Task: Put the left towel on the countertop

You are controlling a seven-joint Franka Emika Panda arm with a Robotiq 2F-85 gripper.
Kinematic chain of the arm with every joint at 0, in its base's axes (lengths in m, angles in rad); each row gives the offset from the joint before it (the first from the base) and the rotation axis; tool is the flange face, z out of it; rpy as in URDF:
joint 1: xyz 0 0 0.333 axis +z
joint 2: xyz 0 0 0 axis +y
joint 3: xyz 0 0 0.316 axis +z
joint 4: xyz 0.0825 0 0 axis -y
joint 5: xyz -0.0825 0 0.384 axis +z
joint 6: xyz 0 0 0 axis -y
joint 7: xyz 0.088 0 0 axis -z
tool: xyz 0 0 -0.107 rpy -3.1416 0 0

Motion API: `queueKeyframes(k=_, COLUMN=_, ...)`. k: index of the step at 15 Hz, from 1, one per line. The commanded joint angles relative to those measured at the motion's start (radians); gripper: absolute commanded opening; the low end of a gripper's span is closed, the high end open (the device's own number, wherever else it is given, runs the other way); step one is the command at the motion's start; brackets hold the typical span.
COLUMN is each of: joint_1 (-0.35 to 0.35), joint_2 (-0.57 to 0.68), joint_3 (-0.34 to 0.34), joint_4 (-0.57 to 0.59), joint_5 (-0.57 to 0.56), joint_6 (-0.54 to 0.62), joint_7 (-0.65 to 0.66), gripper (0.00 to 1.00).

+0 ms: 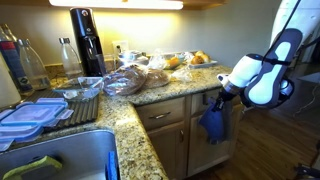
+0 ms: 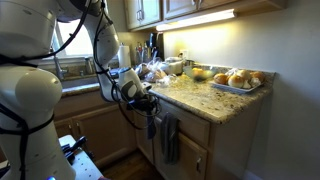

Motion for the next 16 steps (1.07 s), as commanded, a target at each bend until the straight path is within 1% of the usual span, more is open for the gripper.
queueKeyframes(k=1, joint_1=0.097, joint_2=-0.126, joint_3=-0.081, joint_4=-0.085, joint_5=0.071, joint_6=-0.051, joint_7=-0.060, gripper=0.08)
queueKeyframes(k=3, joint_1=0.153, joint_2=-0.159, joint_3=-0.131, joint_4=-0.096, joint_5=0.082, joint_6=-0.075, joint_7=-0.065, gripper=0.08)
queueKeyframes(k=6, joint_1=0.274, joint_2=-0.199, joint_3=-0.250, joint_4=-0.105, joint_5=0.122, joint_6=-0.121, joint_7=-0.090, gripper=0.08)
queueKeyframes(k=9, joint_1=0.442, joint_2=-0.207, joint_3=-0.431, joint_4=-0.096, joint_5=0.159, joint_6=-0.161, joint_7=-0.117, gripper=0.08)
queueKeyframes(k=12, joint_1=0.608, joint_2=-0.193, joint_3=-0.623, joint_4=-0.075, joint_5=0.157, joint_6=-0.195, joint_7=-0.127, gripper=0.07)
queueKeyframes(k=16, joint_1=0.782, joint_2=-0.182, joint_3=-0.834, joint_4=-0.056, joint_5=0.131, joint_6=-0.211, joint_7=-0.148, gripper=0.07)
